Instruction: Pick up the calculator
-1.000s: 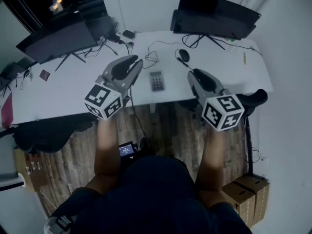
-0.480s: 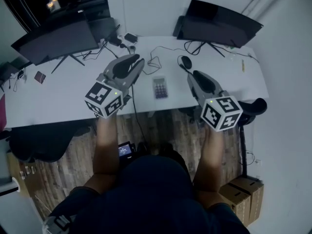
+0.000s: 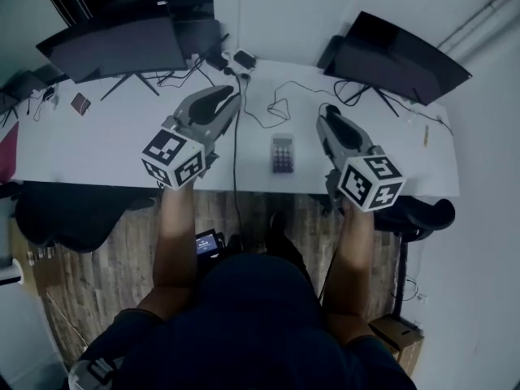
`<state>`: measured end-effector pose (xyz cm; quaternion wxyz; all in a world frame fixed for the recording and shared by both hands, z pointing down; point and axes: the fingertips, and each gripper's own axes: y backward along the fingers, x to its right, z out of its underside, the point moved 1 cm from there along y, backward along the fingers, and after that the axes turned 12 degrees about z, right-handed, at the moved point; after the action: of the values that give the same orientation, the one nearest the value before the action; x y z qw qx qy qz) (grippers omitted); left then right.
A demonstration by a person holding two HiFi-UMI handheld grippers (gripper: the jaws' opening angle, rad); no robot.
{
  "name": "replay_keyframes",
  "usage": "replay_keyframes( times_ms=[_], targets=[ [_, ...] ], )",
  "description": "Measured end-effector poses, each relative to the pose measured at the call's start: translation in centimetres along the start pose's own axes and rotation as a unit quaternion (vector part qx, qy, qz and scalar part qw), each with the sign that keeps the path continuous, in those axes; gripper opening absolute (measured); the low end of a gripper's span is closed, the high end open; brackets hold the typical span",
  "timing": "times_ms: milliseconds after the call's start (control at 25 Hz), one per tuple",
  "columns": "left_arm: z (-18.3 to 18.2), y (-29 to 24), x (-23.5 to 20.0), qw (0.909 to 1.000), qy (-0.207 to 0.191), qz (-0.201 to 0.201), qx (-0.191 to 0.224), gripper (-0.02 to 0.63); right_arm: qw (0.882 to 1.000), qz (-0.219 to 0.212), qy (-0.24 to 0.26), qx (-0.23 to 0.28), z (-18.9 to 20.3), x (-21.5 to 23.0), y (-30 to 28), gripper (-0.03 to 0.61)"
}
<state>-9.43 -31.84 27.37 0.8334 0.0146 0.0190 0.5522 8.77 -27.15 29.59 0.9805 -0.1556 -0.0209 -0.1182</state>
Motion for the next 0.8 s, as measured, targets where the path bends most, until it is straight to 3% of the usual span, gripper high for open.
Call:
replay_keyframes(
  times_ms=[320,800],
  targets=[
    [2.0,-1.9,-2.8,0.9988,0.017,-0.039,-0.025,0.074,0.999,-0.047,-0.003,-0.024,0.2,1.8,-5.6,0.074],
    [8.6,-5.8,-4.5,0.9937,0.073,-0.055,-0.064,0.087,0.994,-0.068,-0.021,-0.081,4.7,5.6,-10.4,0.074]
  ],
)
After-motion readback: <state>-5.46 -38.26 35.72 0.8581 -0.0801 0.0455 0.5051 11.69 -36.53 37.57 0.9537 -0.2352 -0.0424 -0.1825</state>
